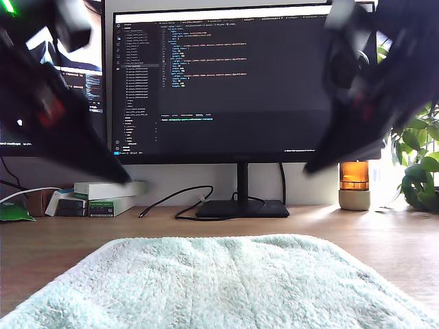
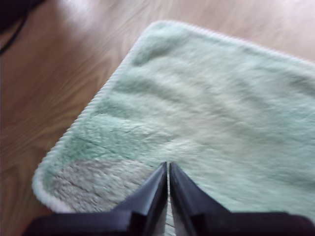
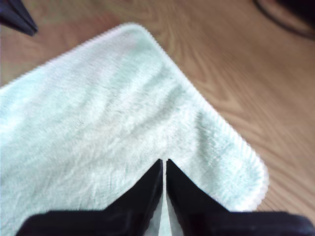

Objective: Fold the tea towel to a neat square and place it to the right

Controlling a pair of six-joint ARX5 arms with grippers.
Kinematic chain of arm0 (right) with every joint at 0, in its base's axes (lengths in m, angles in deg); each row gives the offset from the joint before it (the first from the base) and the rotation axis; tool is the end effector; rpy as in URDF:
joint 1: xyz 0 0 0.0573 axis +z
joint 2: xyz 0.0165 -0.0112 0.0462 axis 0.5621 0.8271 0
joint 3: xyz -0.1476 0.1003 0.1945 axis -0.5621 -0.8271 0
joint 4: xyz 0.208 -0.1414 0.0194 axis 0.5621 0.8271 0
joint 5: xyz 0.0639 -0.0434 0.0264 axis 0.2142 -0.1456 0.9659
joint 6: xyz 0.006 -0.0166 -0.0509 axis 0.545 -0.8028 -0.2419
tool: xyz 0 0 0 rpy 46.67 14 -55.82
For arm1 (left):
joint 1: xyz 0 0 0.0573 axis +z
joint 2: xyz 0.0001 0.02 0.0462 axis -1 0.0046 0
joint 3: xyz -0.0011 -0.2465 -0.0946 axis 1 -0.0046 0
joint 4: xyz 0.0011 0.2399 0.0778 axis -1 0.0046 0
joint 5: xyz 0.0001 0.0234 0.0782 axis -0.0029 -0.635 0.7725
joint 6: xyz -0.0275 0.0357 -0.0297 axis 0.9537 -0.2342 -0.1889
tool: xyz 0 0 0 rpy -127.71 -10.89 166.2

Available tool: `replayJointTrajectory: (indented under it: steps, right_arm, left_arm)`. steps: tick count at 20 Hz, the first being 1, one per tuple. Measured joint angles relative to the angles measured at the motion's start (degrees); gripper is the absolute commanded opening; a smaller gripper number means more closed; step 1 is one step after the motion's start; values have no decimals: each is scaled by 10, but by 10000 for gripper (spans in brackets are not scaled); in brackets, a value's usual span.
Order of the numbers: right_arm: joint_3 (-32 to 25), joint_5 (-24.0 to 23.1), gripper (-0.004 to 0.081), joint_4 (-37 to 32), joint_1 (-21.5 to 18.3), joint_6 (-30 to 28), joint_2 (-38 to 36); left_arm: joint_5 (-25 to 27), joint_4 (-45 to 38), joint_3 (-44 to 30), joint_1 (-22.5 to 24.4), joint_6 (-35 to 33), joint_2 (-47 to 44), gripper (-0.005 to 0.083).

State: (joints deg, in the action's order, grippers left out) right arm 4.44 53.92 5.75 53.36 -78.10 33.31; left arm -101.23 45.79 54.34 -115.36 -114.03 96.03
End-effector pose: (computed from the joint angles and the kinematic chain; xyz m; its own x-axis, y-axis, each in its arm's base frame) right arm 0.2469 0.1024 0.1895 0.3346 0.6923 -0.6393 -0.8619 0.4991 0.0893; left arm 0.2149 -0.1185 0.1878 0.3228 -0.6846 -0.6535 0.8855 0.4623 -0.0469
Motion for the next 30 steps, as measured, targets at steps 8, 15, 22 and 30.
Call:
replayJointTrajectory:
  steps: [8, 15, 22, 30]
  right_arm:
    - [0, 68, -12, -55, -16, -16, 106]
    - [28, 70, -12, -61, -27, -20, 156]
    - [35, 54, -12, -63, -28, -24, 171]
    - [62, 26, -12, -95, -33, -24, 225]
  left_arm:
    - [-62, -57, 0, 47, -21, 104, -21]
    - [-64, -94, 3, 63, -22, 148, -21]
    - [-23, -120, 31, 64, -22, 208, -21]
    - [-7, -134, 36, 65, -22, 219, -21]
